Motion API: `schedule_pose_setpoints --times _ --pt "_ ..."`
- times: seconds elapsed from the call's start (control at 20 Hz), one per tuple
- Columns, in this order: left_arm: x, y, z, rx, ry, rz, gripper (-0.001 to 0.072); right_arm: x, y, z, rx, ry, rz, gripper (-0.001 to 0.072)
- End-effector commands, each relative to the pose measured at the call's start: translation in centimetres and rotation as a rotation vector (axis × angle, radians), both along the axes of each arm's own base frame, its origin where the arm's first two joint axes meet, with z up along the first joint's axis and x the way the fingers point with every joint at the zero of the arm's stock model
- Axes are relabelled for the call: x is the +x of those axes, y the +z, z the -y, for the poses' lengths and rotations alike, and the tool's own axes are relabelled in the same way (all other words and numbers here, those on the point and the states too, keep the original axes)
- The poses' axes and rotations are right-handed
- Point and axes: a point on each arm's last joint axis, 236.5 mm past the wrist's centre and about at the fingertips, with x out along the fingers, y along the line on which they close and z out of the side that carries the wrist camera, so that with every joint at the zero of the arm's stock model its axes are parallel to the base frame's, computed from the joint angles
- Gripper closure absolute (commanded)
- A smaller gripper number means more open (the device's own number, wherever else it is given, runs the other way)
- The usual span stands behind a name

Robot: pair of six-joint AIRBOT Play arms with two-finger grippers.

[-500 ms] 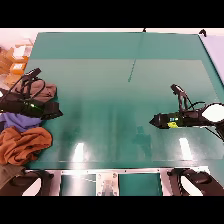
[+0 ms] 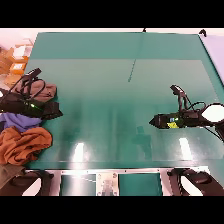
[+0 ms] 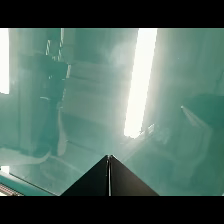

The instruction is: Fold the shirts.

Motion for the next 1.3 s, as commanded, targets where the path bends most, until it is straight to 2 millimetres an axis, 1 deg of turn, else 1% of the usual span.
schedule_pose_setpoints --times 0.0,0.1,0.15,0.2,0.25,0.3,0.35,0.4,0.45,0.5,0.55,0.6,0.65,0.7,0.75,0.85,0.95,1.0,1.05,1.1,1.15,1.25 --pt "0.0 0.0 0.0 0.0 0.0 0.0 0.0686 0.0 0.0 0.0 0.0 0.001 -0.002 0.0693" --pt "0.1 0.0 0.0 -0.001 0.001 0.002 0.0686 0.2 0.0 0.0 0.0 -0.004 0.006 0.0693" --pt "0.9 0.3 0.1 -0.01 0.018 0.035 0.0686 0.9 0.2 0.1 0.0 -0.019 0.032 0.0693" --pt "2.2 0.8 0.2 -0.022 0.044 0.085 0.0687 1.4 0.3 0.2 -0.001 -0.031 0.051 0.0692" --pt "3.3 1.2 0.1 -0.031 0.07 0.127 0.0686 1.4 0.3 0.2 0.0 -0.031 0.053 0.0692" --pt "4.9 1.8 -0.3 -0.024 0.1 0.194 0.0687 1.4 0.3 0.2 0.0 -0.031 0.053 0.0693" --pt "6.6 2.5 -1.9 0.022 0.136 0.268 0.0686 1.4 0.3 0.2 -0.001 -0.032 0.052 0.0693" --pt "8.6 3.7 -4.6 0.103 0.188 0.354 0.0684 1.4 0.2 0.3 -0.001 -0.033 0.051 0.0693" --pt "10.3 5.0 -7.5 0.161 0.251 0.411 0.0602 1.5 0.3 0.2 0.003 -0.036 0.054 0.0693" --pt "12.1 6.1 -10.6 0.206 0.324 0.455 0.0206 1.8 0.4 0.2 0.004 -0.044 0.067 0.0694" --pt "13.7 6.8 -13.6 0.229 0.392 0.472 0.0081 2.2 0.5 0.3 0.003 -0.052 0.081 0.0694" --pt "15.0 6.7 -16.5 0.253 0.445 0.471 0.0079 2.6 0.6 0.4 0.003 -0.061 0.098 0.0694" --pt "15.9 6.1 -18.9 0.269 0.485 0.451 0.0078 3.0 0.7 0.5 0.002 -0.07 0.112 0.0694" --pt "16.7 4.6 -21.2 0.284 0.516 0.416 0.0044 3.1 0.8 0.5 0.002 -0.073 0.118 0.0694" --pt "17.5 2.6 -23.1 0.287 0.549 0.372 -0.0013 3.1 0.8 0.5 0.002 -0.074 0.118 0.0694" --pt "18.7 -1.9 -25.5 0.288 0.585 0.294 -0.0013 3.4 0.9 0.6 0.003 -0.081 0.13 0.0694" --pt "19.4 -6.5 -26.8 0.327 0.561 0.229 -0.0013 3.6 1.0 0.6 0.004 -0.084 0.135 0.0689" --pt "19.4 -8.7 -27.3 0.347 0.548 0.189 -0.0013 3.7 1.0 0.6 0.004 -0.086 0.139 0.0595" --pt "19.0 -10.7 -27.9 0.375 0.53 0.148 -0.0013 3.7 1.0 0.6 0.004 -0.087 0.141 0.0399" --pt "18.8 -12.3 -28.3 0.398 0.513 0.116 -0.0013 3.7 1.0 0.6 0.004 -0.087 0.141 0.0202" --pt "18.6 -13.5 -28.8 0.424 0.499 0.099 -0.0013 3.7 1.0 0.6 0.004 -0.087 0.141 0.0171" --pt "18.9 -15.3 -29.3 0.44 0.493 0.089 -0.0013 3.7 1.0 0.6 0.004 -0.087 0.141 0.0171"
